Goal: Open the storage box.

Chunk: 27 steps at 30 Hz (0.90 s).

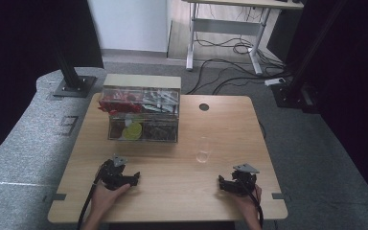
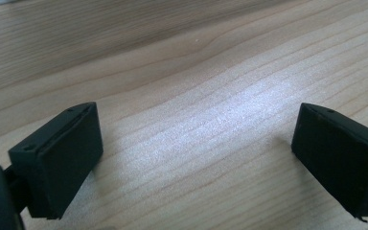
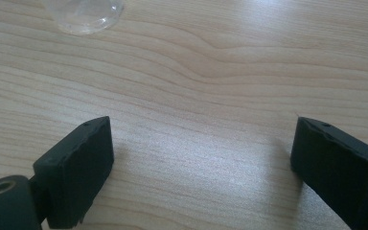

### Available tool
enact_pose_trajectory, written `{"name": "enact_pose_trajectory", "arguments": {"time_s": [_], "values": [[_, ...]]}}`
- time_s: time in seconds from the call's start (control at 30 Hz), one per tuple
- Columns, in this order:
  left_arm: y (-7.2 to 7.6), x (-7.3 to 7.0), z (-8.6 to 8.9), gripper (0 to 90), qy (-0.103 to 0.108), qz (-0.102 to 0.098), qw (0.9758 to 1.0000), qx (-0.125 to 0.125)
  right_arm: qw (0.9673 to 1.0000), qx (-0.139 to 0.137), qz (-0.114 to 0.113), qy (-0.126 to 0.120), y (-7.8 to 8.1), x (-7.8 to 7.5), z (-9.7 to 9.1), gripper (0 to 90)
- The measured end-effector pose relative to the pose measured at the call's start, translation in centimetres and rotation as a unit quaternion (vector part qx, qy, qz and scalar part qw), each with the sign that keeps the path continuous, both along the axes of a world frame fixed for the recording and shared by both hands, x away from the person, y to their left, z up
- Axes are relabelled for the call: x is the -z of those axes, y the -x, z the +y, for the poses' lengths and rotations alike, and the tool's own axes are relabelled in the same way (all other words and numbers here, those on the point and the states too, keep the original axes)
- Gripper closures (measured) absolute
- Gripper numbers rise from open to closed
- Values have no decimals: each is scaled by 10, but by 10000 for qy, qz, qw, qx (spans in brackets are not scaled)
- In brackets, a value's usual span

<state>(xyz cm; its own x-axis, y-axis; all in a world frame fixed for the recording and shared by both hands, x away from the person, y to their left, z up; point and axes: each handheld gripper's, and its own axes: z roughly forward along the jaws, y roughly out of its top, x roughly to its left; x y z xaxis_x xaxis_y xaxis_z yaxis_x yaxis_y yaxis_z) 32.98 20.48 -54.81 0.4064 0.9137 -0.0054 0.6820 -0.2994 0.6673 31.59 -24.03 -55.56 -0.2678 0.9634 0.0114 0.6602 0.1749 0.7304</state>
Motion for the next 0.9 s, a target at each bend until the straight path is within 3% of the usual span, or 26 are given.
{"name": "enact_pose_trajectory", "arguments": {"time_s": [0.37,0.5,0.63,0.73,0.9], "values": [[9,-3,5,144,1,-33,9999,-161,10000,32,-3,2,0,0,-2,77],[14,-4,11,170,111,-50,9999,-85,10000,44,-5,0,0,0,-2,81],[19,-10,16,231,256,-256,9992,-159,10000,50,-11,0,0,0,-3,84],[22,-13,20,260,252,-380,9986,-261,10000,49,-12,0,0,0,-3,85],[29,-20,28,351,306,-674,9960,-507,10000,37,-15,-2,0,0,-3,88]]}}
